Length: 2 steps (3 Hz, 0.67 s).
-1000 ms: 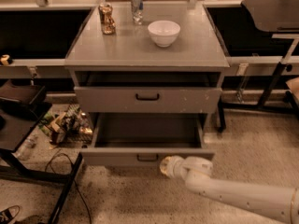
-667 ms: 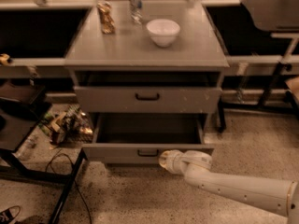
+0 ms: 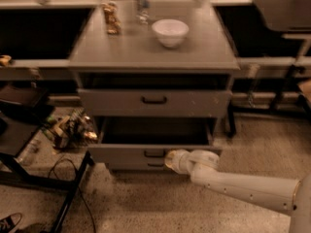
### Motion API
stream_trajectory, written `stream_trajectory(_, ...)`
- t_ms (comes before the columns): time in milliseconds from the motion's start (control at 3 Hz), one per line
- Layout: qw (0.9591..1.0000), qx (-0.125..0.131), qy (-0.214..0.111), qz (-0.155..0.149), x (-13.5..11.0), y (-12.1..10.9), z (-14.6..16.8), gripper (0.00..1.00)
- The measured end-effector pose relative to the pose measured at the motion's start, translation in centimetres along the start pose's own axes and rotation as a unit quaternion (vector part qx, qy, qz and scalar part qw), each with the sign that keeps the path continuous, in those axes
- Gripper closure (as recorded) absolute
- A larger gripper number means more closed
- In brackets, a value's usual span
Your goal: Close middle drawer
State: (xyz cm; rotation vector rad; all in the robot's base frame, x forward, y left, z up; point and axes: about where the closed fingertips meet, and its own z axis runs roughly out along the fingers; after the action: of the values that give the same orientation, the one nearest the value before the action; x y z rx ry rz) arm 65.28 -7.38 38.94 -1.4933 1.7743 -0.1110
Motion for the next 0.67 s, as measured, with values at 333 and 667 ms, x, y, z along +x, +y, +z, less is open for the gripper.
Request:
stream_trajectory(333,1.0000,0.000,0.000,0.000,0.0,0.0,0.0,1.00)
stream_trajectory(667,0.9999,0.007,-0.004,-0.007,-0.7,-1.8,0.7,1.00)
